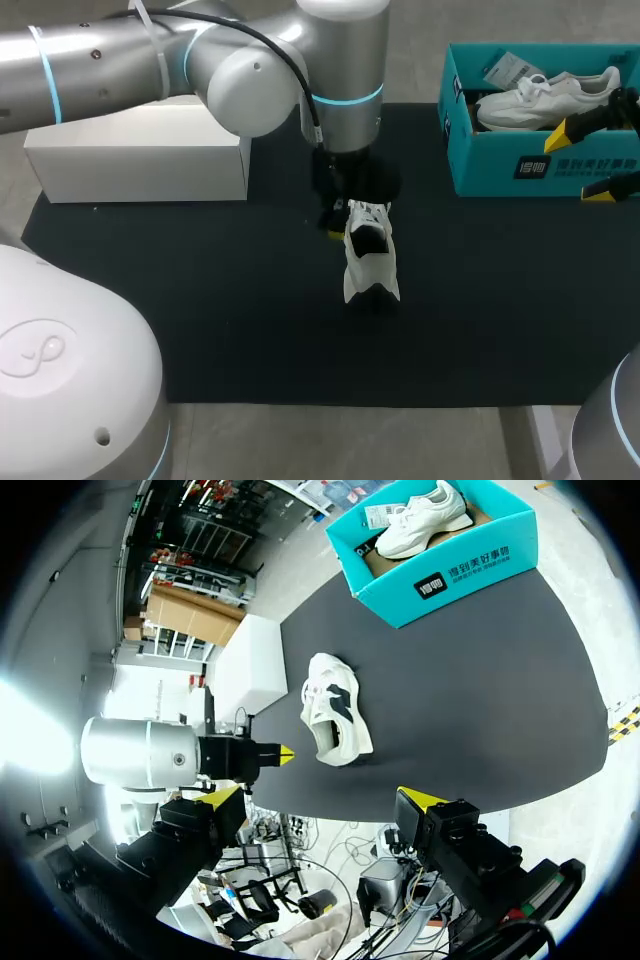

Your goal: Take the shoe out of the shoebox, open the shoe tongue, remove and reinsert the insole, then place the shoe into the shoebox

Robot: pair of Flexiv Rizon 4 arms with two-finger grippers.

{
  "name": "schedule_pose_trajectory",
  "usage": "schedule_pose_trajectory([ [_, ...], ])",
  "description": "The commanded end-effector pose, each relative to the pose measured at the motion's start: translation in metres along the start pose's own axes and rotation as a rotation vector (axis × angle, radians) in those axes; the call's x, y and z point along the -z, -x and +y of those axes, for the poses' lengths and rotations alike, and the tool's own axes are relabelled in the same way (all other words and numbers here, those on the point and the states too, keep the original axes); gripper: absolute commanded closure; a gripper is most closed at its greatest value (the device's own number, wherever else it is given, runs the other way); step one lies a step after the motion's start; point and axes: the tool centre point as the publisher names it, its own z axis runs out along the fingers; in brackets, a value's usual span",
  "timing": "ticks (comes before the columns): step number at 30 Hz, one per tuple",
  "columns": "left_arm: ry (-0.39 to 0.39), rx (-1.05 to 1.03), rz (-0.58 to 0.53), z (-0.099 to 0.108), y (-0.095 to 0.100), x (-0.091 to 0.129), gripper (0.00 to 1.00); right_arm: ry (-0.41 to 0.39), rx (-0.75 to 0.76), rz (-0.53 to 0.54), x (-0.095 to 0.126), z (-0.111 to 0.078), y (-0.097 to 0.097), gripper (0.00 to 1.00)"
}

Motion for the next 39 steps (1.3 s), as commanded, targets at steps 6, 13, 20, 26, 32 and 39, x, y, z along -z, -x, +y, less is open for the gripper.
schedule_pose_trajectory([
  [6, -0.009, 0.195, -0.056, -0.038, 0.013, -0.016, 0.9, -0.001, -0.002, -0.003, -0.001, 0.001, -0.001, 0.0],
  [13, -0.008, 0.111, -0.041, -0.046, -0.002, -0.016, 0.0, -0.001, -0.002, -0.003, -0.001, 0.001, -0.001, 0.0],
  [20, -0.029, 0.115, -0.024, -0.045, -0.009, -0.032, 0.0, -0.001, -0.002, -0.003, -0.001, 0.001, -0.001, 0.0],
  [26, -0.045, 0.142, -0.026, -0.053, -0.008, -0.053, 0.0, -0.001, -0.002, -0.003, -0.001, 0.001, -0.001, 0.0],
  [32, -0.038, 0.145, -0.012, -0.055, -0.011, -0.074, 0.11, -0.001, -0.002, -0.003, -0.001, 0.001, -0.001, 0.0],
  [39, -0.03, 0.146, -0.006, -0.056, -0.018, -0.09, 0.32, -0.001, -0.002, -0.003, -0.001, 0.001, -0.001, 0.0],
])
